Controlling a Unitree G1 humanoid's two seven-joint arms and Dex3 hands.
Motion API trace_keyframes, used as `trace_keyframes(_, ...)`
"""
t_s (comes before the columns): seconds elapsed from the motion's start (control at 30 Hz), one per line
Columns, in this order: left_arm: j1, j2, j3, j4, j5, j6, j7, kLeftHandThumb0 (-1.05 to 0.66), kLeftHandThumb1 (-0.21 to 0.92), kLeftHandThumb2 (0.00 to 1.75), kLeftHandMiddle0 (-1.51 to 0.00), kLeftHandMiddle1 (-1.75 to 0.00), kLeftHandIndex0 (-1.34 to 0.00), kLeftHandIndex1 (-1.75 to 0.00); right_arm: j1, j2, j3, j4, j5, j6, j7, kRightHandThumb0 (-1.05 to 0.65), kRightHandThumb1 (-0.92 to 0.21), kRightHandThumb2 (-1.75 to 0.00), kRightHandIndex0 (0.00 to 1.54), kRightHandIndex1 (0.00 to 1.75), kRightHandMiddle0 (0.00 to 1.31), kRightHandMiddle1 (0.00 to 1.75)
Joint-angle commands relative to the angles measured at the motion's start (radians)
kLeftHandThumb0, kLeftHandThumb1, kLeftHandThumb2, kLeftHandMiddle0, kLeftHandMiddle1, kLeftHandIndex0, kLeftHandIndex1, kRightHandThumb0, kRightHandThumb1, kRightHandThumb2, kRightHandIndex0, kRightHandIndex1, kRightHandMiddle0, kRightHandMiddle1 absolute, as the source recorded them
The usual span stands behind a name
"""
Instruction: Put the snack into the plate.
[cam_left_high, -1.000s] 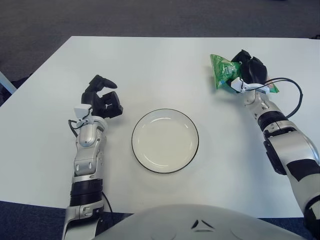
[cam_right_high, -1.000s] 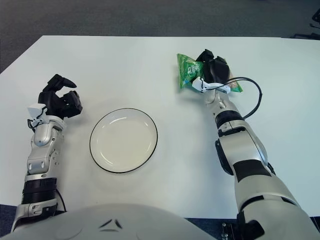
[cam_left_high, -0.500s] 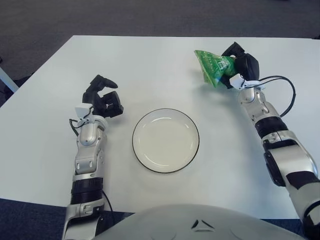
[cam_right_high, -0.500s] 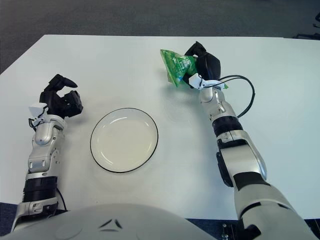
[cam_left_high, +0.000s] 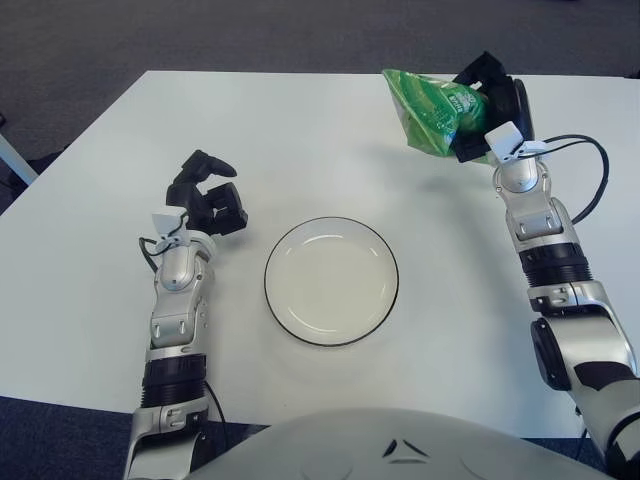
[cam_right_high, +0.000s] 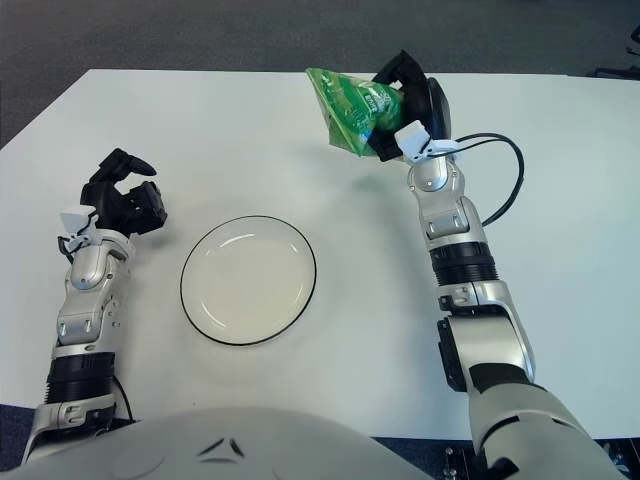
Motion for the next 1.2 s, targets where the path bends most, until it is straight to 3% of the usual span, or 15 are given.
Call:
trace_keyframes(0.0,0.050,-0.020,-0.010,0.050,0.014,-0.013,-0.002,-0.50,0.28,1.37,-1.31,-1.75,-0.65,-1.75,0.057,0.028,0.004,-0.118,0.013,0.002,0.038,0.00,0.05,-1.70,0.93,1.63,0.66,1.75)
trace_keyframes(0.3,0.038,-0.026,-0.025,0.070,0.035,-0.029,0.008,-0.50,0.27,1.38,-1.31,-1.75,-0.65,-1.75,0.130,0.056,-0.002,-0.216,0.060,-0.059,0.125,0.00,0.04,-1.71,0.90,1.69,0.65,1.75)
trace_keyframes(0.47,0.027,-0.026,-0.034,0.081,0.040,-0.034,0.004,-0.50,0.27,1.38,-1.29,-1.75,-0.65,-1.75,0.171,0.083,0.024,-0.364,0.076,-0.022,0.190,0.00,0.04,-1.70,0.90,1.68,0.65,1.75)
trace_keyframes(0.87,-0.036,-0.018,-0.044,0.127,0.011,-0.053,-0.035,-0.50,0.28,1.37,-1.25,-1.75,-0.65,-1.75,0.178,0.035,0.029,-0.444,0.017,-0.062,0.291,0.00,-0.02,-1.64,0.85,1.69,0.59,1.75)
trace_keyframes(1.17,-0.046,-0.012,-0.049,0.126,0.026,-0.038,-0.033,-0.50,0.28,1.36,-1.25,-1.75,-0.64,-1.75,0.186,-0.002,0.050,-0.488,0.087,-0.075,0.427,0.00,-0.03,-1.63,0.86,1.67,0.59,1.75)
